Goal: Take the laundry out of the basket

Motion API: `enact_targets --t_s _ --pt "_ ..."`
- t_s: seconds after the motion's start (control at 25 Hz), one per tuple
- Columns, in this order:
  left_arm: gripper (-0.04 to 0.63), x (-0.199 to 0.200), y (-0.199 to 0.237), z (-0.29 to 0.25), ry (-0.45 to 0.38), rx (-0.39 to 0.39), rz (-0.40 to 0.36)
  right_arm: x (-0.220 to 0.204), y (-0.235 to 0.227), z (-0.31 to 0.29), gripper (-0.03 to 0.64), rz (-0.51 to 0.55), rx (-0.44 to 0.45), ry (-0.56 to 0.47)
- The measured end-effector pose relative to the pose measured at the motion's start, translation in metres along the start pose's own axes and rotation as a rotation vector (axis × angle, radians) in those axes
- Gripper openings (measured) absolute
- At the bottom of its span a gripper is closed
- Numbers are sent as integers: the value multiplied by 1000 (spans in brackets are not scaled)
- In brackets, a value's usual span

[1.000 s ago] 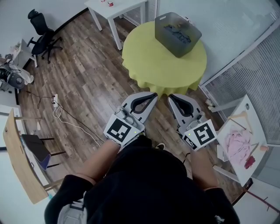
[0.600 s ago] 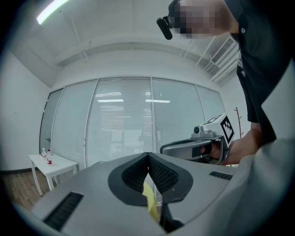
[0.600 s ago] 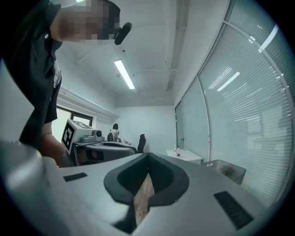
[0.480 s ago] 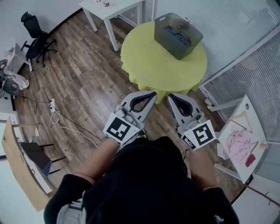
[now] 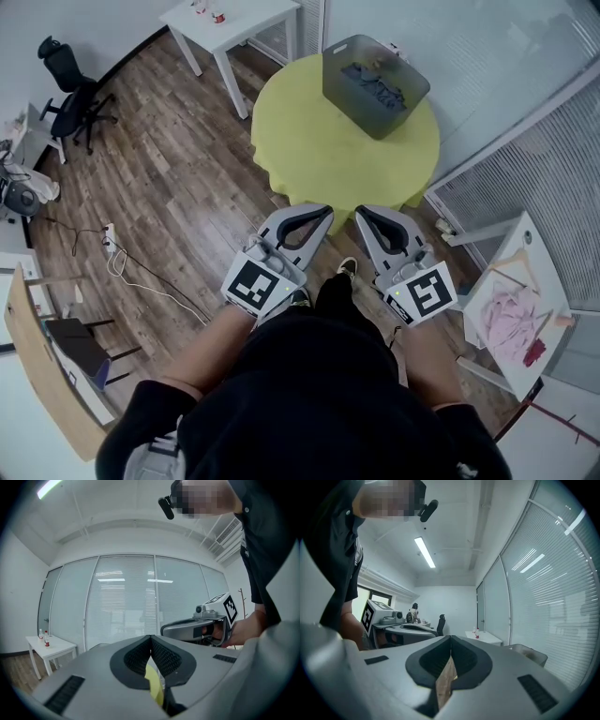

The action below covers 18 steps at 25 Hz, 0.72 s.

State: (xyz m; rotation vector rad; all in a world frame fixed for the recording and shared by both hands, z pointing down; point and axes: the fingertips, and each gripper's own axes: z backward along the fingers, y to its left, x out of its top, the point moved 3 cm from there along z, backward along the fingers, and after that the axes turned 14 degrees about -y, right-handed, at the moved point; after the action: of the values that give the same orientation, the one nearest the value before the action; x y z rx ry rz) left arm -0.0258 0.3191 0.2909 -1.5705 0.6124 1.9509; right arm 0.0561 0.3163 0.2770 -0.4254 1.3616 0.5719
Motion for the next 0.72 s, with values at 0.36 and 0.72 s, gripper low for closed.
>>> enact_targets --t_s 0.36,0.72 --pt "11 -13 32 -66 21 24 -24 -9 -75 -16 23 -1 19 1" --pt "11 -21 55 -137 15 49 -37 -7 -153 -29 23 -32 33 -17"
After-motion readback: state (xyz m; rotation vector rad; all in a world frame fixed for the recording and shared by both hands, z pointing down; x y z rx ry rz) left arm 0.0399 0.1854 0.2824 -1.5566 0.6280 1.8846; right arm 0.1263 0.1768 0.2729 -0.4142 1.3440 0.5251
